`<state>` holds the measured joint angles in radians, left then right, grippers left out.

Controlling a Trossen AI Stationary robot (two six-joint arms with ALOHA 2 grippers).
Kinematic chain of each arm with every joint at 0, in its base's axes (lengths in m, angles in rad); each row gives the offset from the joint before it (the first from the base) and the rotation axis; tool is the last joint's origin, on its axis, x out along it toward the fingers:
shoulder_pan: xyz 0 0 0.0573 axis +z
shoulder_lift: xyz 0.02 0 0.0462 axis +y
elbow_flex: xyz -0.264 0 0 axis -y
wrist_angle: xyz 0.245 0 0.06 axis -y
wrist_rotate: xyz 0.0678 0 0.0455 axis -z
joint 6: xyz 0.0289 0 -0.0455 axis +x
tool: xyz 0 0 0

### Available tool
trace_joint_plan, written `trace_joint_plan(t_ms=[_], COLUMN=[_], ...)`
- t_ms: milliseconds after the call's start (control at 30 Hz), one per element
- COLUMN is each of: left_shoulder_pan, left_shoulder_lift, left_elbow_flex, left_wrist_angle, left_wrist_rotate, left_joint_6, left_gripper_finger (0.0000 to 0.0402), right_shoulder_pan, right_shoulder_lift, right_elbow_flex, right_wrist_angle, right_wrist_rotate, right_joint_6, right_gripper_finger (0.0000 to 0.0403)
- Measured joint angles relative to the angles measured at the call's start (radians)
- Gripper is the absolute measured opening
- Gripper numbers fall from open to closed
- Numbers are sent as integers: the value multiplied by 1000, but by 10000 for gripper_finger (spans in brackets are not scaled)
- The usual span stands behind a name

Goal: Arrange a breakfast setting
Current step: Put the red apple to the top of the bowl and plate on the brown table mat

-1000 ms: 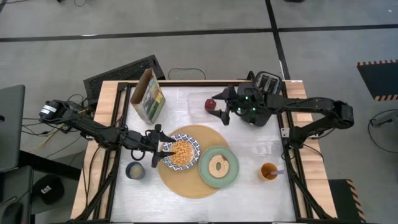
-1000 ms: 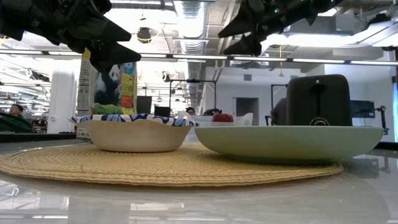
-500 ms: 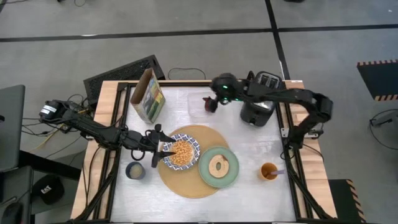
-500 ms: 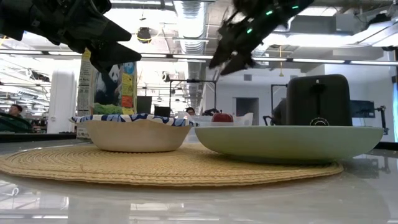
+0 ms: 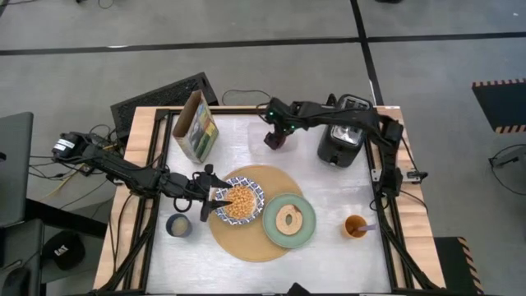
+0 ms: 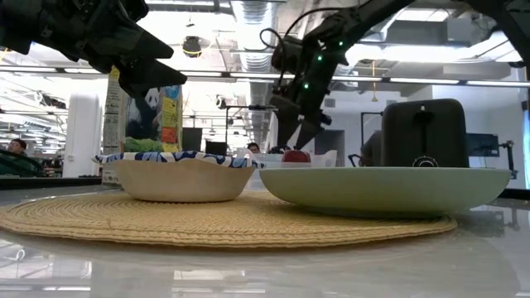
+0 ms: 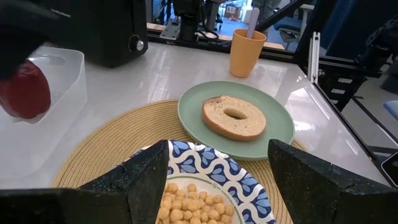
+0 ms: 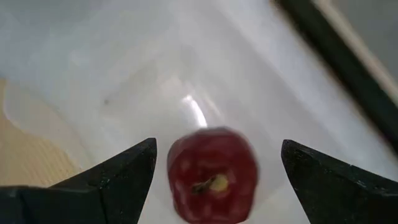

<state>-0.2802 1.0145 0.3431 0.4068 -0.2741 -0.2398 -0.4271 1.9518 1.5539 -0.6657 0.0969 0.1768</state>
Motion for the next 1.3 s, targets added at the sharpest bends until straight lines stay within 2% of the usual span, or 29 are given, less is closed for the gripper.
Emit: trace_joint_plan(t_ms=[100,267,433,667,833,933,1300], left_shoulder_pan=[0,0,0,0,0,0,0], left_shoulder_lift=[0,0,0,0,0,0,0], left_elbow_flex=[0,0,0,0,0,0,0], left_wrist_angle=[0,1,1,2,3,3,3], left_wrist_rotate=[0,0,-1,-1,-2,-2,-2], left_joint_6=[0,0,0,0,5,8,8], left_gripper_finger=[258,258,258,258,258,258,258], right_shoulder_pan=[0,0,-6,-7,-6,-4,68], right_shoulder_lift=[21,20,20,92,98,77,-107], right_elbow_flex=[0,1,-4,-10,-9,-9,-9], right_wrist_angle=[-14,-46,-59,-66,-65,-67,-104], right_wrist_rotate=[-15,29,30,13,14,14,25], right_joint_6=[16,28,33,32,17,17,-25], right_gripper_finger=[370,369,369,368,330,305,305])
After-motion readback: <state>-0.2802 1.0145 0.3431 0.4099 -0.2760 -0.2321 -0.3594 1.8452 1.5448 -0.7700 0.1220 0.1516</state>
